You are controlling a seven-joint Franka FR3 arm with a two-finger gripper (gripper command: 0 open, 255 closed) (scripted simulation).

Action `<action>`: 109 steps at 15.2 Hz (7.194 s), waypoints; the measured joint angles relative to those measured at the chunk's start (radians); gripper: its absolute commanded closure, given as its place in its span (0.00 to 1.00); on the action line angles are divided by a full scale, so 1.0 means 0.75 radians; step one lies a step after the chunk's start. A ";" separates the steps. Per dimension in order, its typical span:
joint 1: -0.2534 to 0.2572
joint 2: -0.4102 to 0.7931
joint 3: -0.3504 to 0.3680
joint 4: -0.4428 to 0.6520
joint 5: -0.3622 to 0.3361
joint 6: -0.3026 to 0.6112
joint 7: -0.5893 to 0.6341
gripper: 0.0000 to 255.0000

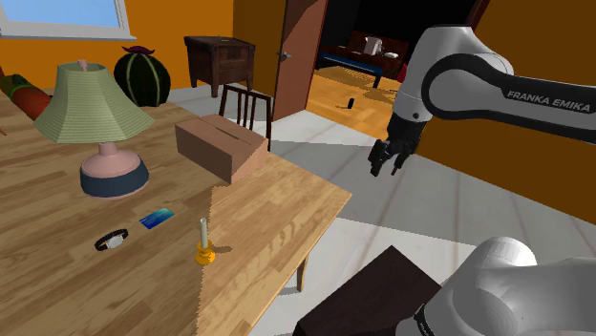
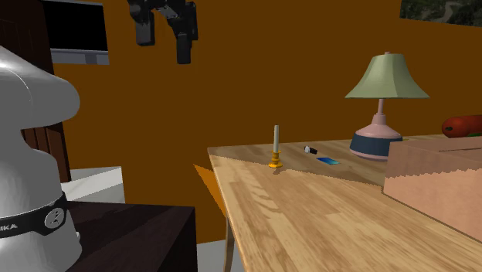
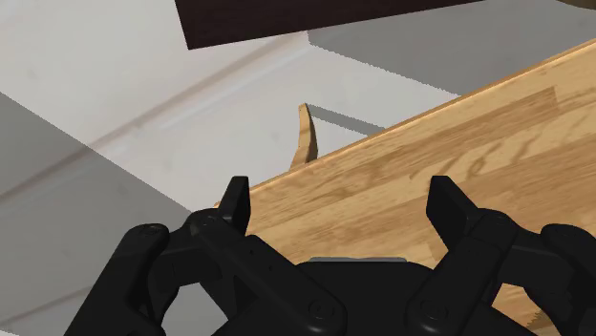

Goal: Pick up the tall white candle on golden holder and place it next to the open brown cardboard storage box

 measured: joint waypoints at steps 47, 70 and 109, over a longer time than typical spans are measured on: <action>0.317 1.553 0.663 0.938 -0.185 0.563 1.311 0.00; 0.311 1.518 0.673 0.978 -0.163 0.493 1.296 1.00; 0.335 1.482 0.694 1.609 -0.122 -0.162 1.210 1.00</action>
